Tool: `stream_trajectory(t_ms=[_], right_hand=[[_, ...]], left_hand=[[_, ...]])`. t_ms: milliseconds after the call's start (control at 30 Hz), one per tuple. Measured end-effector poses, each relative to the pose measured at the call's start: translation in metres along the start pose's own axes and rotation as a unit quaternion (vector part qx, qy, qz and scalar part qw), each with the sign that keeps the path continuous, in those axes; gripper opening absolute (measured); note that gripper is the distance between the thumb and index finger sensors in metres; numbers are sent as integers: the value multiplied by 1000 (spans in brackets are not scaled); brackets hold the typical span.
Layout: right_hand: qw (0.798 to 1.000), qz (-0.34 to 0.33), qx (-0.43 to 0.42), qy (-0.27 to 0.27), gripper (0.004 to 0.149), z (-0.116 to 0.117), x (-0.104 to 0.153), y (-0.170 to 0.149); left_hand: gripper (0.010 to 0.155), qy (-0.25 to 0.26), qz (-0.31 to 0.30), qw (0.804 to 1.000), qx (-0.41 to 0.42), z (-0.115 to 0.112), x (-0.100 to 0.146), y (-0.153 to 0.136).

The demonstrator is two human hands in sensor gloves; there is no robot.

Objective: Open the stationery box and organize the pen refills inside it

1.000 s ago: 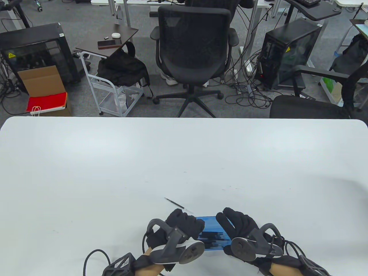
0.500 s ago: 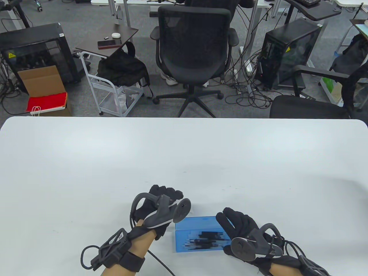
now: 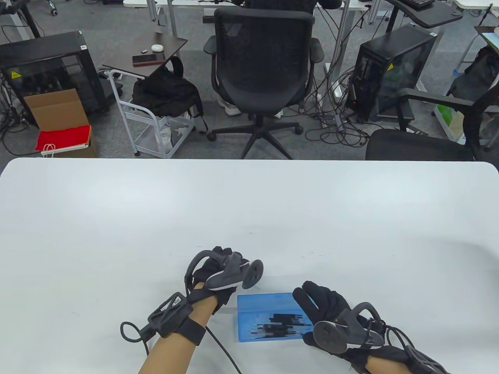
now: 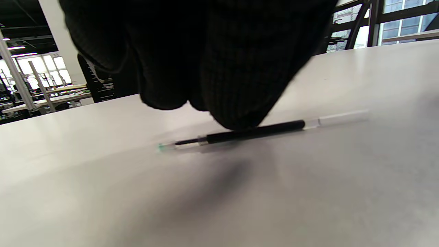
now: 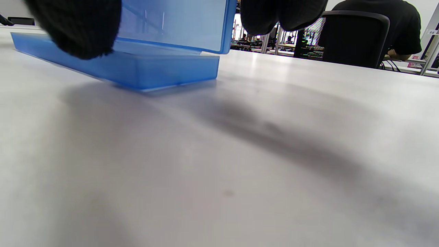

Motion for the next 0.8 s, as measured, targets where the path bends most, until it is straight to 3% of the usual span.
stream_trajectory(t_ms=[800], right_hand=[[1000, 0, -2, 0, 109, 0, 0, 0]], left_hand=[[42, 1, -36, 999, -24, -7, -13, 13]])
Point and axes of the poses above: the tracker on the back of each hand, its own y axis roughly to the thumb side, its own x axis roughly from the fingertips to the wrist, z = x × y, the point moved 5 cm from there along -x, roughly from the wrist to the fingertips, and after that the axes turned 9 degrees about -z, right-handed, at the moved point
